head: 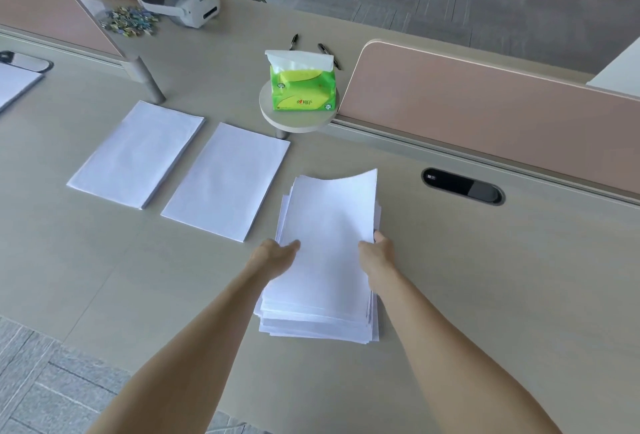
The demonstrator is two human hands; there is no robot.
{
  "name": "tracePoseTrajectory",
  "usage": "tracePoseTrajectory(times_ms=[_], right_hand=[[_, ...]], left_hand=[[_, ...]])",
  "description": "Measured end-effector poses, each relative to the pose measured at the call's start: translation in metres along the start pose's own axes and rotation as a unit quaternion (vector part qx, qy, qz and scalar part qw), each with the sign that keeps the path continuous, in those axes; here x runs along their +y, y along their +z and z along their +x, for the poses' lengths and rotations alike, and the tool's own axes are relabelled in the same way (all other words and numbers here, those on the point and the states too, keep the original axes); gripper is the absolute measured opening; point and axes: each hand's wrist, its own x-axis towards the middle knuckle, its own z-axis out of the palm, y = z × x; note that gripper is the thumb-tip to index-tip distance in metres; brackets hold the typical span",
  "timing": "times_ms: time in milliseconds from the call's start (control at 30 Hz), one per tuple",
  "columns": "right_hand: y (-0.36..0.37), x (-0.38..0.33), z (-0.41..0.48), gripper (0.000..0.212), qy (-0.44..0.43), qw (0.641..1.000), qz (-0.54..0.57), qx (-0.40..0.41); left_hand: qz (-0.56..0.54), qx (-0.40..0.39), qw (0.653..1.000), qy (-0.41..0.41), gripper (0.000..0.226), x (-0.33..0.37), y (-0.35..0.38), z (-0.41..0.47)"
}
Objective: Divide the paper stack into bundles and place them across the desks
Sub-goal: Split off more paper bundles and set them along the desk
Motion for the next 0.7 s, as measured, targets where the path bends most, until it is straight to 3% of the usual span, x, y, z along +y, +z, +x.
tracePoseTrajectory(times_ms=[100, 167, 233, 300, 500, 600, 700], right_hand=[[-0.027, -0.019, -0.011, 0.025, -0.039, 0.999, 0.023, -0.017], [-0.054, -0.029, -0.02, 0.022, -0.069, 0.995, 0.051, -0.043], [-0.085, -0.038, -0.027, 0.026, -0.112, 0.988, 0.085, -0.067], [-0.117, -0.045, -0.035, 0.028, -0.168, 0.977, 0.115, -0.055], [-0.209, -0.051, -0.051, 0.021, -0.305, 0.936, 0.164, 0.064], [-0.255, -0.033, -0.047, 0.021, -0.279, 0.933, 0.207, 0.09], [-0.282, 0.004, -0.032, 0.022, -0.216, 0.962, 0.153, 0.066]], left_hand=[[0.017, 0.062, 0.997, 0.041, 0.082, 0.015, -0.004, -0.007], [-0.099, 0.045, 0.99, 0.086, 0.087, 0.035, -0.008, -0.02], [-0.289, -0.027, 0.945, 0.15, 0.071, 0.062, -0.007, -0.038], [-0.37, -0.071, 0.902, 0.212, 0.04, 0.089, 0.002, -0.061], [-0.406, -0.036, 0.84, 0.36, 0.017, 0.152, 0.075, -0.124], [-0.401, -0.066, 0.836, 0.369, 0.015, 0.159, 0.115, -0.135], [-0.372, -0.11, 0.859, 0.334, 0.023, 0.152, 0.155, -0.132]])
